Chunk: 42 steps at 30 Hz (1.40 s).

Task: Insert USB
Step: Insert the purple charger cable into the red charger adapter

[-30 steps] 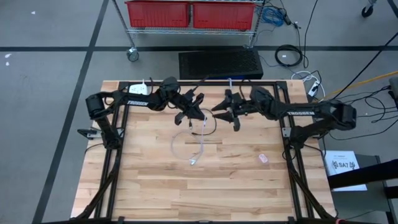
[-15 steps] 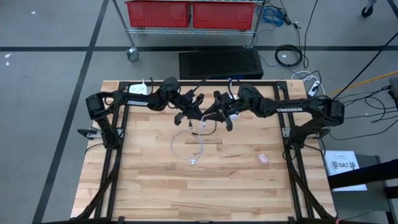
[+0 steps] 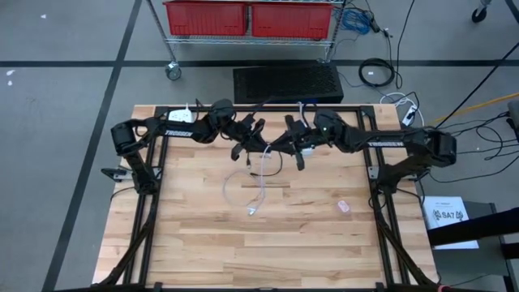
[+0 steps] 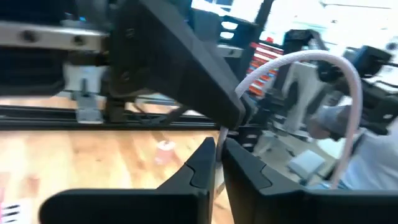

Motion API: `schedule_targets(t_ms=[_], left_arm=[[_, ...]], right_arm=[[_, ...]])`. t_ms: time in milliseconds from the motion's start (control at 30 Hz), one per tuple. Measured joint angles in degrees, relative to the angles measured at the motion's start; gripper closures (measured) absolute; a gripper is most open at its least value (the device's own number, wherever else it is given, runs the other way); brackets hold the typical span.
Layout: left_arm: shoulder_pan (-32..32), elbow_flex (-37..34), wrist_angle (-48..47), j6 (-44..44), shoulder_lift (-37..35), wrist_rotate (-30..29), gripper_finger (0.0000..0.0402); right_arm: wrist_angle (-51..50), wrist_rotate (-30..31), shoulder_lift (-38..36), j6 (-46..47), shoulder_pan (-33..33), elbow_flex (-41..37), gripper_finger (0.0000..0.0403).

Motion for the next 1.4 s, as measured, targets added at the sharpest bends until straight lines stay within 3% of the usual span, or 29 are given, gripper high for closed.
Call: schedule_targets(t_ms=[333,567,767,1100,1400], left_arm=[[1.11,-0.24,-3.29,0.47,0.15,-9.78,0.0302],[-0.35,-0.14,-1.32,-1.92,0.2,-17.18,0.0244],[-1.74,0.79,-1.37,-4.56,0.2,-19.86,0.0214],[-3.29,2.89,-4.11,-4.53,0.13,-22.29,0.0218],[-3.59,2.91,-7.51,-3.05,0.13,-26.94,0.0295]], right_arm=[[-11.57,10.99,-7.99,-6.87,0.67,0.13,0.0402],[-14.92,18.95,-6.87,-9.57,2.19,0.09,0.0403],[-14.67,20.89,-6.09,-10.44,2.39,0.11,0.0403],[-14.72,22.74,-6.06,-11.03,2.4,0.09,0.0403],[-14.24,24.05,-6.06,-11.01,2.51,0.09,0.0403]])
